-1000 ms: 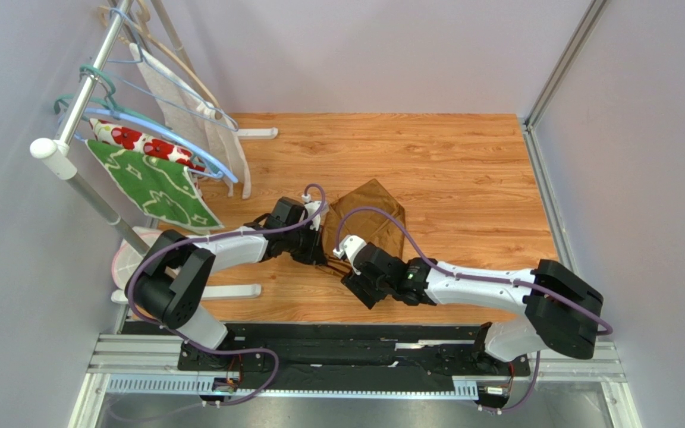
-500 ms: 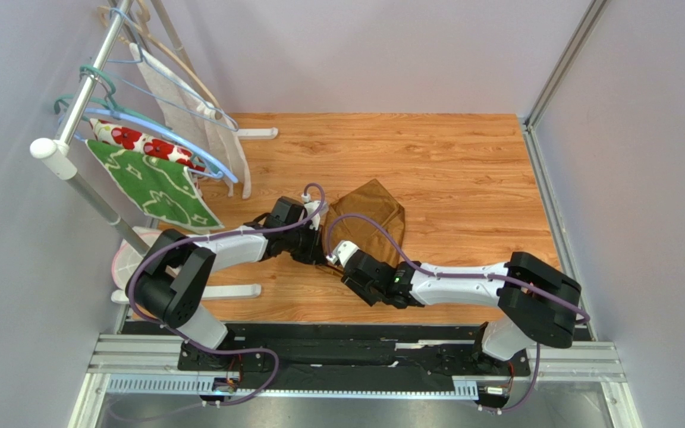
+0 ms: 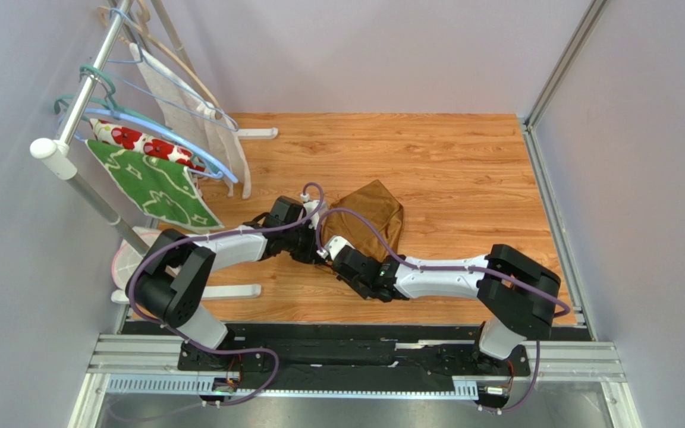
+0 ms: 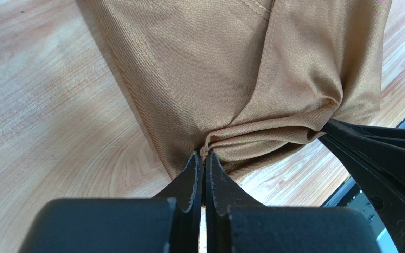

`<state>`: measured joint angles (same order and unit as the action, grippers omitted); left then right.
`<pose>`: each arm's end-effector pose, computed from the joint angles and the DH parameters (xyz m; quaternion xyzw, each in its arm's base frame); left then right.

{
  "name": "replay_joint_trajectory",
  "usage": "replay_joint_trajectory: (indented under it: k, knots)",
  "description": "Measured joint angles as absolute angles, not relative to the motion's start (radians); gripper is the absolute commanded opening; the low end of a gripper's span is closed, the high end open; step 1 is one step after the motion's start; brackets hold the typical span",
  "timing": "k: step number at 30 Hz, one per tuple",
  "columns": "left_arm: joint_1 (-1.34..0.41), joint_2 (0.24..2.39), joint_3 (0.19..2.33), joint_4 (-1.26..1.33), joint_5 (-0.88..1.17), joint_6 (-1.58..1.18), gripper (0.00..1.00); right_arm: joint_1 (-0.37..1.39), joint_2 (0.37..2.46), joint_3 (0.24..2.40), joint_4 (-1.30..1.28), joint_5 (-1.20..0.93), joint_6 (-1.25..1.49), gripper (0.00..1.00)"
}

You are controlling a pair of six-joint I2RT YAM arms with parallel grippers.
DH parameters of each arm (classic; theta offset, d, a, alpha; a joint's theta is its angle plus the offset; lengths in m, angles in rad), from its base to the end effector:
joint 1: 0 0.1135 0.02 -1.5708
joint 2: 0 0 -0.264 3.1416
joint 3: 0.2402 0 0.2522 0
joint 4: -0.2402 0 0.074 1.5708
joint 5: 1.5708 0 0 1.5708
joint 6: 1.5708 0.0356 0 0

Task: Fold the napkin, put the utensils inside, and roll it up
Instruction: Roll the napkin with the utensil

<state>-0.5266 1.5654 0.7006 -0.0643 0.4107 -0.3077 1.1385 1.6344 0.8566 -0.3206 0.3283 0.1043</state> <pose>0.2410 -0.1565 0.1446 0.1654 0.9164 -0.3020 0.2039 0.1371 0.2698 0.1519 -0.4409 0.8527 0.0052 0.2802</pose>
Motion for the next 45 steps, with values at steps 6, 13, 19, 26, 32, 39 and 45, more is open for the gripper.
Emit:
replay_joint_trajectory:
  k: [6, 13, 19, 26, 32, 39, 45]
  knots:
    - [-0.523, 1.542, 0.7, -0.078, 0.385, -0.315, 0.35, 1.106, 1.632, 0.875, -0.351, 0.245, 0.114, 0.0]
    - [-0.521, 1.399, 0.683, -0.085, 0.325, -0.344, 0.5, 0.968, 1.61, 0.875, -0.37, -0.038, 0.16, 0.0]
    - [-0.52, 1.272, 0.645, -0.084, 0.277, -0.361, 0.57, 0.854, 1.648, 0.898, -0.393, -0.275, 0.181, 0.0]
    - [-0.52, 1.214, 0.587, -0.063, 0.272, -0.365, 0.6, 0.772, 1.708, 0.929, -0.427, -0.485, 0.209, 0.0]
    - [-0.517, 1.213, 0.528, -0.009, 0.296, -0.396, 0.62, 0.695, 1.753, 0.94, -0.43, -0.636, 0.245, 0.0]
    - [-0.517, 1.185, 0.464, 0.068, 0.305, -0.418, 0.64, 0.595, 1.813, 0.94, -0.399, -0.791, 0.302, 0.0]
    - [-0.517, 1.144, 0.423, 0.142, 0.318, -0.417, 0.65, 0.533, 1.866, 0.94, -0.358, -0.883, 0.344, 0.0]
